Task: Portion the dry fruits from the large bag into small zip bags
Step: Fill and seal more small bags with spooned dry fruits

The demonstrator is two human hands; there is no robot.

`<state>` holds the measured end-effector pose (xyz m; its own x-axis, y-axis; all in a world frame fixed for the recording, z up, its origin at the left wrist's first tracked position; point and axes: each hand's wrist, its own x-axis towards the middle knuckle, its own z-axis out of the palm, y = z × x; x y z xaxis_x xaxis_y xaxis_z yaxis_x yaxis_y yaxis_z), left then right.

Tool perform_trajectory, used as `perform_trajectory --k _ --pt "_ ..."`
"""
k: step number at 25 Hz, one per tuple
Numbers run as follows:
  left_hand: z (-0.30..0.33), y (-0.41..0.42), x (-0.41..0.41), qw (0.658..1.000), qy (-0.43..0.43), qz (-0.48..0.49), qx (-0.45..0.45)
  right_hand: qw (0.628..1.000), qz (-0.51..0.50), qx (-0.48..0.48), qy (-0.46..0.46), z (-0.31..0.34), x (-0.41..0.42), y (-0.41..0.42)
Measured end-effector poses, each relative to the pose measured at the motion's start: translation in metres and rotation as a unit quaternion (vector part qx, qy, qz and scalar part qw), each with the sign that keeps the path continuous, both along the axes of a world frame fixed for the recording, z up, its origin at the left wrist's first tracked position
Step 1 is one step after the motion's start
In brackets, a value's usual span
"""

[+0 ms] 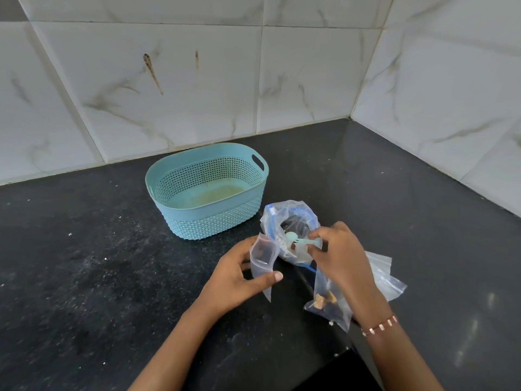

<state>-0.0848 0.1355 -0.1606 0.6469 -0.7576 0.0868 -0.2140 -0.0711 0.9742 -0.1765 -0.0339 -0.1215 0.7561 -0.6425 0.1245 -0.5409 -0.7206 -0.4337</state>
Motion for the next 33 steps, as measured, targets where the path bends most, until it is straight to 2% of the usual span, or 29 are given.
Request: perform_trajectory --k 4,7,8,11,14,21,27,33 --pt "-0.002 -0.002 0.007 0.999 0.045 -0.001 -0.002 0.997 0.025 -0.056 0.035 -0.004 0.006 0.0" --pt "0.001 -0.003 0.012 0.997 0.079 -0.001 -0.015 0.989 0.046 -0.096 0.102 0.002 0.016 -0.005" --pt "0.002 -0.003 0.013 0.995 0.098 0.0 -0.021 0.987 0.049 -0.116 0.101 0.004 0.02 -0.006" --pt "0.006 -0.005 0.015 0.978 0.202 -0.005 -0.043 0.977 0.08 -0.195 0.018 -0.001 0.023 -0.004" --pt "0.007 -0.008 0.014 0.95 0.305 -0.015 -0.061 0.965 0.122 -0.232 0.002 -0.005 0.026 -0.001" --pt "0.001 -0.02 0.005 0.919 0.384 -0.01 -0.091 0.974 0.159 -0.158 0.025 -0.023 0.033 -0.002" --pt "0.001 -0.023 0.006 0.903 0.414 -0.005 -0.116 0.975 0.143 -0.172 -0.007 -0.011 0.038 -0.013" --pt "-0.002 -0.025 0.008 0.9 0.417 -0.003 -0.128 0.971 0.163 -0.153 0.08 -0.01 0.047 -0.014"
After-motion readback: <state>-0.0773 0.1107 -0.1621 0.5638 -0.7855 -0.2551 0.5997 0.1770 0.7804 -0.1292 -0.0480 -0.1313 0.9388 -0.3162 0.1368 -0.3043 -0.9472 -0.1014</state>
